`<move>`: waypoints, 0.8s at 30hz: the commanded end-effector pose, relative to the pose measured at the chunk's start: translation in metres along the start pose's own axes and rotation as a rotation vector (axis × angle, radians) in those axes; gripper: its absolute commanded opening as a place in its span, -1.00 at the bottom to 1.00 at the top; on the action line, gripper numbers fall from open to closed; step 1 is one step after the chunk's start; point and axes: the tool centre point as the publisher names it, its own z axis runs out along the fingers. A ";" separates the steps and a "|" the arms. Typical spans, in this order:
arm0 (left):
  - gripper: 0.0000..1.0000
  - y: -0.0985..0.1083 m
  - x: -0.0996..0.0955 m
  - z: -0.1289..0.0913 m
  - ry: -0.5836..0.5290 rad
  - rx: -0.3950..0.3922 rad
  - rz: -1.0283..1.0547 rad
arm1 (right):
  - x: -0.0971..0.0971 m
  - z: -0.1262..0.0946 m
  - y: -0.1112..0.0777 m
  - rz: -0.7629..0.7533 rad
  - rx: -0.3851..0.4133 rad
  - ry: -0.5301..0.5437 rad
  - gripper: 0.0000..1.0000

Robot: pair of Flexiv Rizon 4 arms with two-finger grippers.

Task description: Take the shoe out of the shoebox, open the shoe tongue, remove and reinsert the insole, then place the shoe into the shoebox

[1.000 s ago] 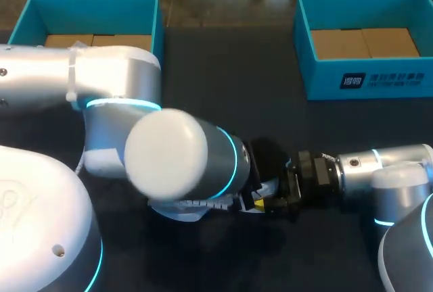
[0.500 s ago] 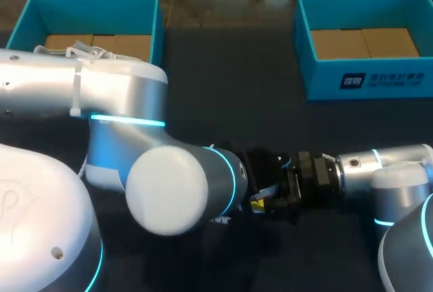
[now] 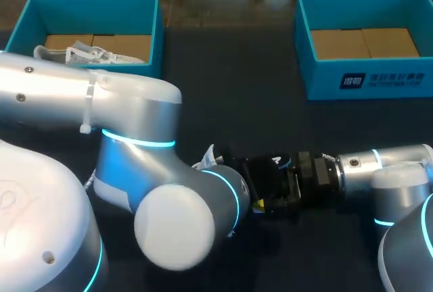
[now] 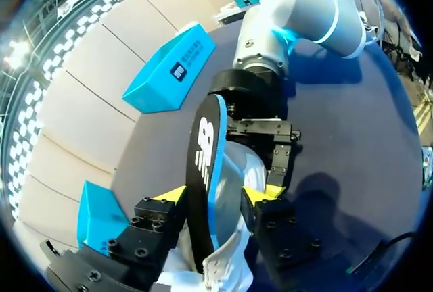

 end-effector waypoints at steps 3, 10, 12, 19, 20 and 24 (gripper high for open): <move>0.20 -0.002 0.009 0.007 -0.038 0.002 -0.004 | 0.000 0.002 0.001 0.001 0.004 0.001 -1.00; 0.38 -0.001 0.006 0.016 -0.067 0.004 -0.012 | 0.000 0.002 0.001 0.001 0.004 0.001 -1.00; 0.37 -0.001 0.005 0.018 -0.078 0.008 -0.013 | 0.000 0.002 0.001 0.001 0.004 0.001 -1.00; 0.29 0.002 -0.001 0.022 -0.080 0.003 -0.023 | 0.000 0.002 0.001 0.001 0.004 0.001 -1.00; 0.28 0.003 -0.001 0.022 -0.082 0.002 -0.024 | 0.000 0.002 0.001 0.001 0.004 0.001 -1.00; 0.25 0.005 -0.005 0.021 -0.080 -0.003 -0.027 | 0.000 0.002 0.001 0.001 0.004 0.001 -1.00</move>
